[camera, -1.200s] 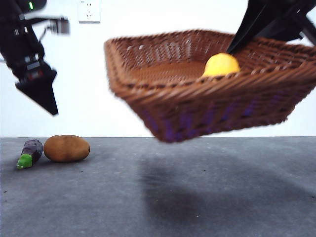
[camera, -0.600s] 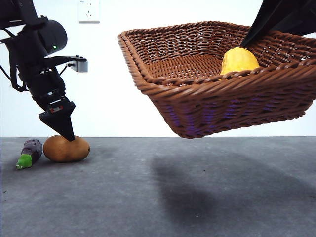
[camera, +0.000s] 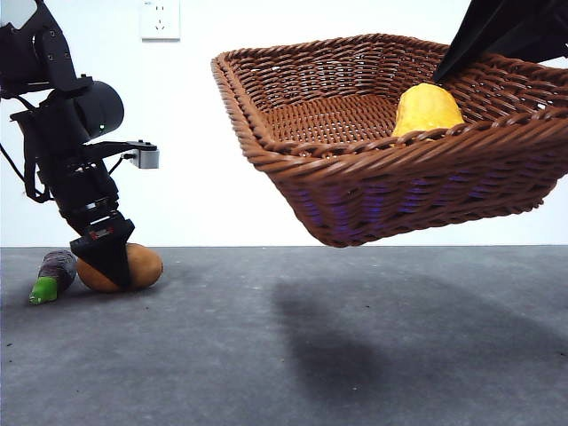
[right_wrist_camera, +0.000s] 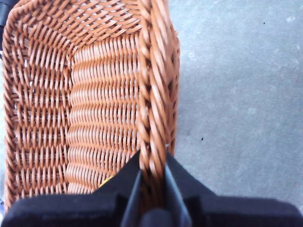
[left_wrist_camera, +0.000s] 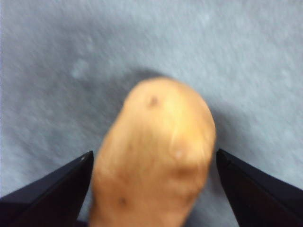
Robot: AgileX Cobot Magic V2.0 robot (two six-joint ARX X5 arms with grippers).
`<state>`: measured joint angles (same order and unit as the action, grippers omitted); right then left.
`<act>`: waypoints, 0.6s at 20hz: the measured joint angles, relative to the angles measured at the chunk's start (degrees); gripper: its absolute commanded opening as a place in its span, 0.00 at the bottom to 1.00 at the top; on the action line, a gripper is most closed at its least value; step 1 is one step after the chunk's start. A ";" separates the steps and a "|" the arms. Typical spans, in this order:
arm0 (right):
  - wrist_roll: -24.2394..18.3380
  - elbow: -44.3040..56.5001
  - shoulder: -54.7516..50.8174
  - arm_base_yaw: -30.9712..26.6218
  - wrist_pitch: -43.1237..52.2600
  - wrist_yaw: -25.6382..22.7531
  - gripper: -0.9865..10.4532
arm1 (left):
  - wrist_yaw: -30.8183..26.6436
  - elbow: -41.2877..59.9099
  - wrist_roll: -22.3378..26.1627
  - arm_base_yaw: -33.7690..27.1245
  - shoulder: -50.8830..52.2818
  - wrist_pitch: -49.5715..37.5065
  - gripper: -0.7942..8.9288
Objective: Help me put the vegetables on the table into the basket
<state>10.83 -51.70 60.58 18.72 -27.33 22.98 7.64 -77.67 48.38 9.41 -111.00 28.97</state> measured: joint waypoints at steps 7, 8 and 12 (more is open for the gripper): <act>-0.15 0.00 0.00 0.00 0.39 0.00 0.08 | 0.04 0.00 -1.38 0.02 0.00 -0.33 0.07; -0.15 0.00 0.00 0.00 0.39 0.00 0.08 | 0.04 0.00 -1.90 0.02 0.00 -0.39 0.08; -0.04 0.00 0.00 0.00 0.13 -0.96 0.08 | 0.04 0.00 -6.12 0.02 0.39 -3.61 0.08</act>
<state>10.79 -51.70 60.58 18.72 -27.20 22.02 7.68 -77.67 42.26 9.43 -110.61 25.36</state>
